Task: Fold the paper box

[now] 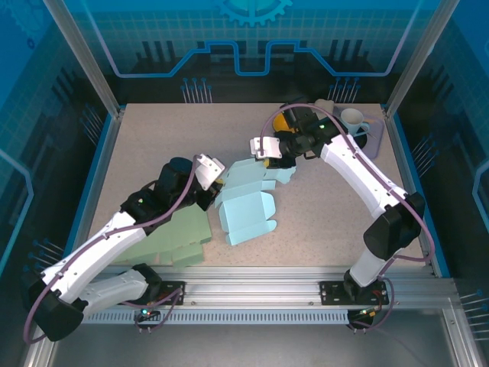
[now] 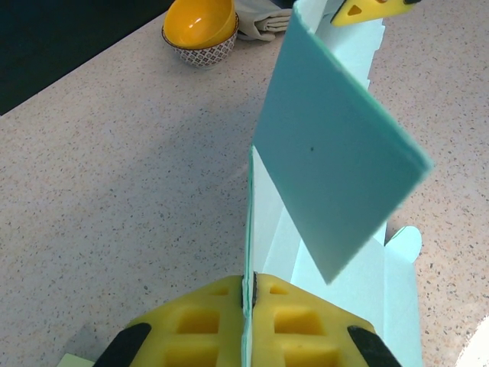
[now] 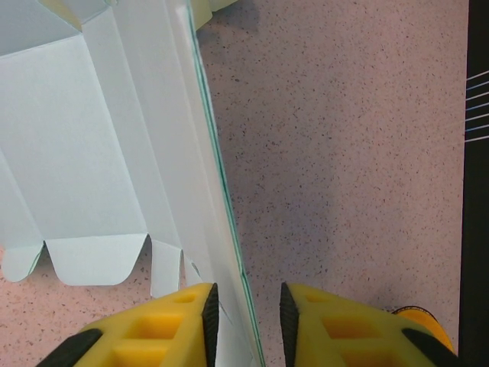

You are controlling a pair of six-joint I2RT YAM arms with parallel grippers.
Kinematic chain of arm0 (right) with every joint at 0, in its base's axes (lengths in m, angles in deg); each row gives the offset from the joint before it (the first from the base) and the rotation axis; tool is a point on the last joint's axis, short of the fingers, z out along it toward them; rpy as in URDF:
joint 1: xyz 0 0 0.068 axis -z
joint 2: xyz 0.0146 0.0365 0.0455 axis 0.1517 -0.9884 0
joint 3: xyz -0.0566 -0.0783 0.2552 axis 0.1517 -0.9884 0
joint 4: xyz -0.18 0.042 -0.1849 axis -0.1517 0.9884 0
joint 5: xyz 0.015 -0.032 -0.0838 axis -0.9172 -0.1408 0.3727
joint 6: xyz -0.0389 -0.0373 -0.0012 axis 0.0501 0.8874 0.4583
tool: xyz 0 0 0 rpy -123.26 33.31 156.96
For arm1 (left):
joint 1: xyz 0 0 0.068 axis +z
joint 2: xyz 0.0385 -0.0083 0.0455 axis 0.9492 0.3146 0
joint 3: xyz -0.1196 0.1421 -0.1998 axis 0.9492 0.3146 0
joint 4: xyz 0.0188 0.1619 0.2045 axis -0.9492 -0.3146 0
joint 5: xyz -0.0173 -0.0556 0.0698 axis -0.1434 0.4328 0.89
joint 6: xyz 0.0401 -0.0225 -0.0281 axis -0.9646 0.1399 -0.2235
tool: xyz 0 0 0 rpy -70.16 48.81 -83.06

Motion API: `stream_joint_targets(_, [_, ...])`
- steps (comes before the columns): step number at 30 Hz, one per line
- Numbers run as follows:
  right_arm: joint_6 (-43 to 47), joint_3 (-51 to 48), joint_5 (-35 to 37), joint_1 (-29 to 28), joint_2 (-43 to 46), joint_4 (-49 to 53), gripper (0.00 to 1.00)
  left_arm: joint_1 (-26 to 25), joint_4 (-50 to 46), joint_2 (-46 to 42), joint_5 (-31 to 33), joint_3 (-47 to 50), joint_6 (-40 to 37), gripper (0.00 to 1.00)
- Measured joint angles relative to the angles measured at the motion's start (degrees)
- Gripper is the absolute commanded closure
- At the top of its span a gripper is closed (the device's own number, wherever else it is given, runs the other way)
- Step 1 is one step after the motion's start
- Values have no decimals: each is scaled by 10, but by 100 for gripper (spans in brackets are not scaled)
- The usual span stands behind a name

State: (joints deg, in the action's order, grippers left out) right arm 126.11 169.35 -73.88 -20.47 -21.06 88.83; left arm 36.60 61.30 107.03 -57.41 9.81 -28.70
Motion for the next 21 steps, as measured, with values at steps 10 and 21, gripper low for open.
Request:
stream_joint_targets(10, [4,0,0,0,0,6,82,0,0,4,1,0,-3,100])
stream_joint_targets(21, [4,-9,0,5,5,9,80,-8,7,4,6,8,-4,100])
